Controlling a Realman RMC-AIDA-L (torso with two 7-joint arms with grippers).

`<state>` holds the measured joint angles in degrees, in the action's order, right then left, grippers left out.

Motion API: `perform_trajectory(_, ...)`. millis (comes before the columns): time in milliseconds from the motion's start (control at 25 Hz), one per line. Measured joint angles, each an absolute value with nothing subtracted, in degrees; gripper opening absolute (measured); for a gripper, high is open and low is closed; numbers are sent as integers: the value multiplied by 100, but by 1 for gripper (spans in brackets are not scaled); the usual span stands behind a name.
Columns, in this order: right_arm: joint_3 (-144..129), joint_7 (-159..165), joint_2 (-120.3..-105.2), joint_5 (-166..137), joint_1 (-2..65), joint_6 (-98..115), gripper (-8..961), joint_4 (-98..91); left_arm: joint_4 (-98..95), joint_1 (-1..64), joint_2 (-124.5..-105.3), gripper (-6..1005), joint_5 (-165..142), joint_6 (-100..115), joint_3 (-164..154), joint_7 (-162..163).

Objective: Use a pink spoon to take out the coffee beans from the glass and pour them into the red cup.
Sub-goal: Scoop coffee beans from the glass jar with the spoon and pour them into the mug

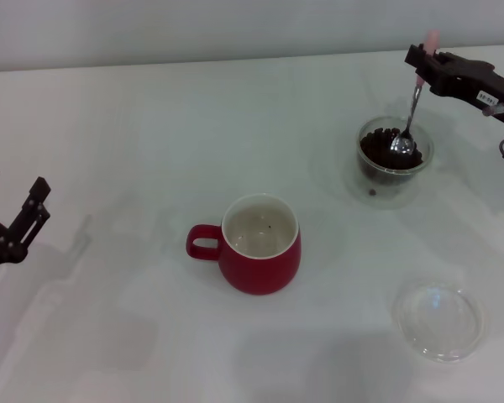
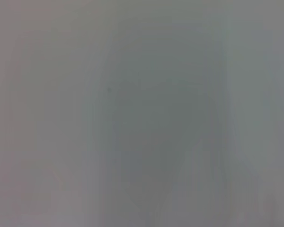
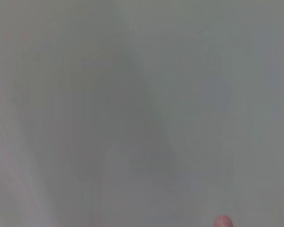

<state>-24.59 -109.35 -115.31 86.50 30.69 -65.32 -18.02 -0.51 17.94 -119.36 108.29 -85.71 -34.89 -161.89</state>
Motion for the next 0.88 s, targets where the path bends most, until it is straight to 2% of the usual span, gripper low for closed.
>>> perform_trajectory(880, -2514, -9018, -11505, 8658, 3119, -5546, 143, -1784, -178, 1970, -11935, 699, 10828, -8271, -3489, -16189)
